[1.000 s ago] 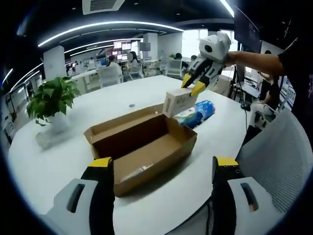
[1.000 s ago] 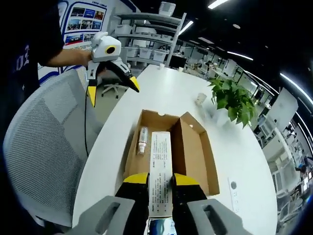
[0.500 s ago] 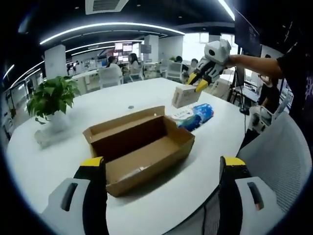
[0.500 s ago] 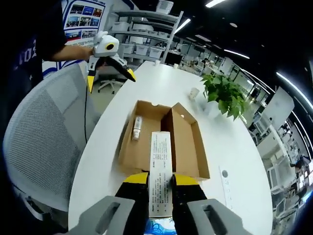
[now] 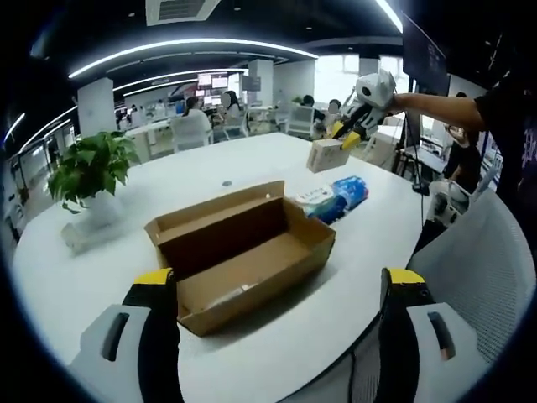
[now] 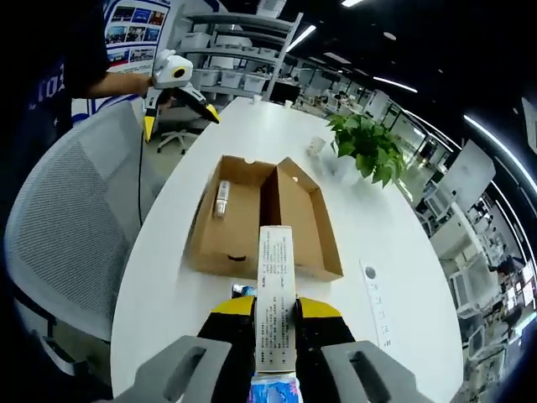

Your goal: Operate the shoe box by opening the lid, removing the specified soft item, and placing it in the target area until the item is outside and the box remains undamaged.

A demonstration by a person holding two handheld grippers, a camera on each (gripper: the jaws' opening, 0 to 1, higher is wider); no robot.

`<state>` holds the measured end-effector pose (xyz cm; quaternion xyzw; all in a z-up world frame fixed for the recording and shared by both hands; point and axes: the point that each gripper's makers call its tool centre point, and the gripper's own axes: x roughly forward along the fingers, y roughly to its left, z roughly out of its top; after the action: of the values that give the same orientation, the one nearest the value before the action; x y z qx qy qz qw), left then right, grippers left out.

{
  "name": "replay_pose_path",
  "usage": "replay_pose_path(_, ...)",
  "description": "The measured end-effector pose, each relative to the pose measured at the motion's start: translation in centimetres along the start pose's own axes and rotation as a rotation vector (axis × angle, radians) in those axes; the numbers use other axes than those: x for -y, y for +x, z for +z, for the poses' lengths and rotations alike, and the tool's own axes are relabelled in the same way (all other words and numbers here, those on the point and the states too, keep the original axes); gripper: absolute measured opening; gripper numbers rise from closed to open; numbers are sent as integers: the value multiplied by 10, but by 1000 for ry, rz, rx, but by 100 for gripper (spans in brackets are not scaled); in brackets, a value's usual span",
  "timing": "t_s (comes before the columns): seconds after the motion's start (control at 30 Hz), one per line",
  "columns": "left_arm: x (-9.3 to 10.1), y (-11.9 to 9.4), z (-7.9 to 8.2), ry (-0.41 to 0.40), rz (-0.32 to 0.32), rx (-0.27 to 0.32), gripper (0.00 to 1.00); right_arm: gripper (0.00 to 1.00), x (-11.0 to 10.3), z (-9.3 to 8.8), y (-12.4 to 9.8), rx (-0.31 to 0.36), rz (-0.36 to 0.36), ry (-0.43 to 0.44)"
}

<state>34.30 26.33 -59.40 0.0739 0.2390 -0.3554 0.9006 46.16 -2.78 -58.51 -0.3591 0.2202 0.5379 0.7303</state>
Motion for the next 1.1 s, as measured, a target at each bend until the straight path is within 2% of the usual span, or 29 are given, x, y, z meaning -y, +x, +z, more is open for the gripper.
replay_pose_path(0.4, 5, 1, -4, 5, -3, 0, 99, 13, 12, -43, -18, -52, -15, -3)
replay_pose_path(0.53, 5, 0, -5, -1, 4, 5, 99, 13, 19, -62, -19, -86, -20, -2)
replay_pose_path(0.8, 1, -7, -8, -1, 33, 10, 99, 13, 28, -95, -15, -129, -10, 10)
replay_pose_path(1.1, -2, -10, -11, -12, 61, 6, 99, 13, 42, -133, -1, -187, -5, 13)
